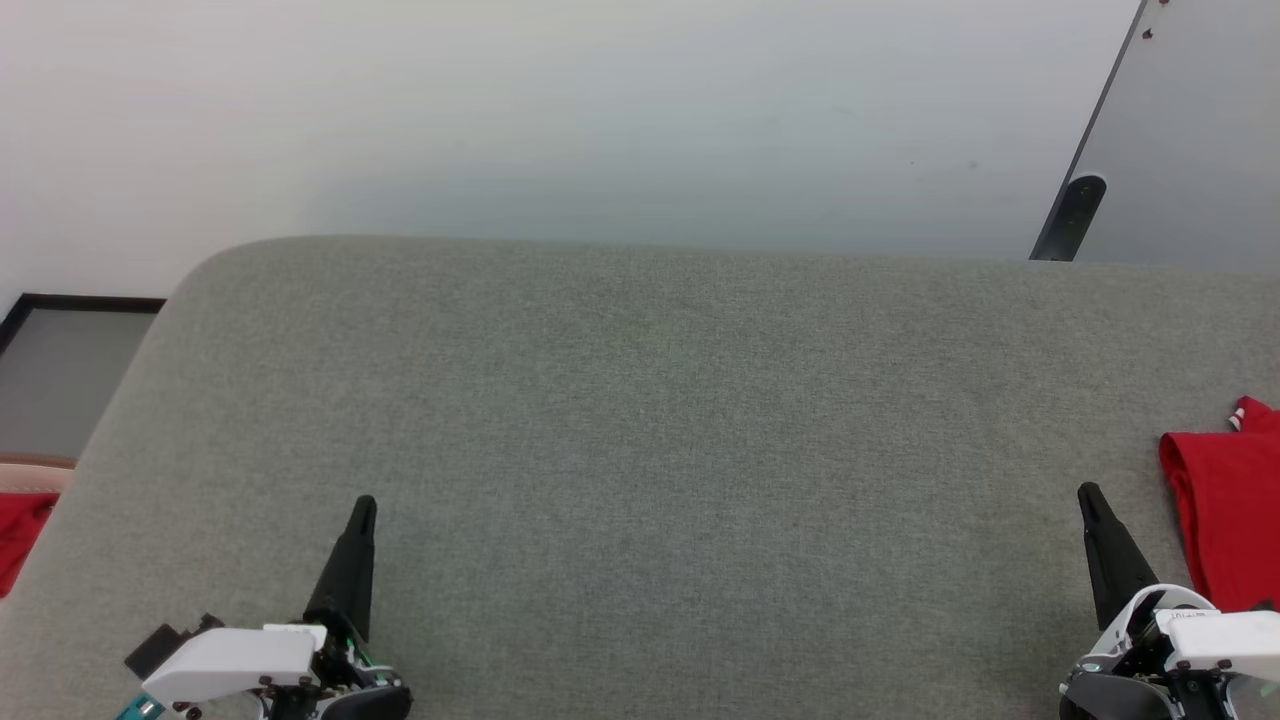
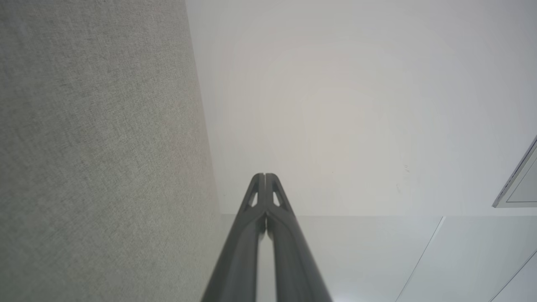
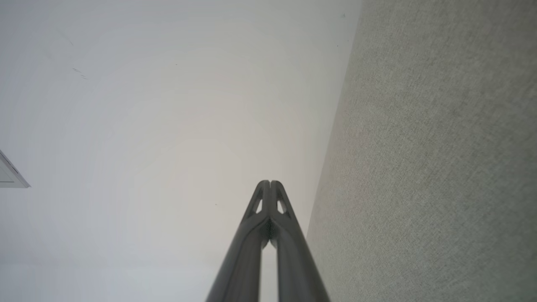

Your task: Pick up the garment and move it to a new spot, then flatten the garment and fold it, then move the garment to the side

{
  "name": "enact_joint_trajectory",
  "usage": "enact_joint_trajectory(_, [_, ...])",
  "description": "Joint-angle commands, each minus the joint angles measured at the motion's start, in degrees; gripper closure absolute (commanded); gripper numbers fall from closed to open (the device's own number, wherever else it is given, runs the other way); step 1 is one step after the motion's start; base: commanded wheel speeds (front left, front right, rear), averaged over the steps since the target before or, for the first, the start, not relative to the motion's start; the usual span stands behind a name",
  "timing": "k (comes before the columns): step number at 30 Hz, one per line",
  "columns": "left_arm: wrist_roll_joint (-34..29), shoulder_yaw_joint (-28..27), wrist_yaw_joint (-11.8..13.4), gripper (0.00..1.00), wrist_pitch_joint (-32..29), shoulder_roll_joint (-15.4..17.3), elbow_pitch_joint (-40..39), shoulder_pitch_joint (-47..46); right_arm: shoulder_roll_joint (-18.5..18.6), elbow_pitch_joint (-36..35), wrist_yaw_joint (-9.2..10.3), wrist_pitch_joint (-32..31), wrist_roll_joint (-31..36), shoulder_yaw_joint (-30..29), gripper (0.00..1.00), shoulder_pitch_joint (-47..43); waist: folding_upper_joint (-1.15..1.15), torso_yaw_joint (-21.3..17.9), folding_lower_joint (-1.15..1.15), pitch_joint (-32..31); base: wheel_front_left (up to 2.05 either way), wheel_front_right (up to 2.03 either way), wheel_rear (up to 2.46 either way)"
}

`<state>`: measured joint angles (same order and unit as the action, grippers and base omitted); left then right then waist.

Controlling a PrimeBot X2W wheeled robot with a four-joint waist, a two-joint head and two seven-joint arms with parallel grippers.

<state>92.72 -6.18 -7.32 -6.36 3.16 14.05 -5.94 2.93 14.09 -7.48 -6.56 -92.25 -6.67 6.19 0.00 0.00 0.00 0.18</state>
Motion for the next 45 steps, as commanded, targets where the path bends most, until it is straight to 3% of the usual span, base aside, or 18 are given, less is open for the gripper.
enact_joint_trajectory(1, [-0.1,-0.16,-0.35,1.0,-0.05,-0.13,0.11,-0.53,-0.21,0.07,-0.02,-0.04,-0.22,0.2,1.0,0.1,0.0,0.0,0.0,0.0,0.0,0.0,0.0])
enact_joint_trajectory(45, [-0.34,-0.35,-0.35,1.0,-0.18,-0.24,0.1,-0.55,-0.21,0.07,-0.02,-0.05,-0.21,0.19,1.0,0.1,0.0,0.0,0.0,0.0,0.0,0.0,0.0])
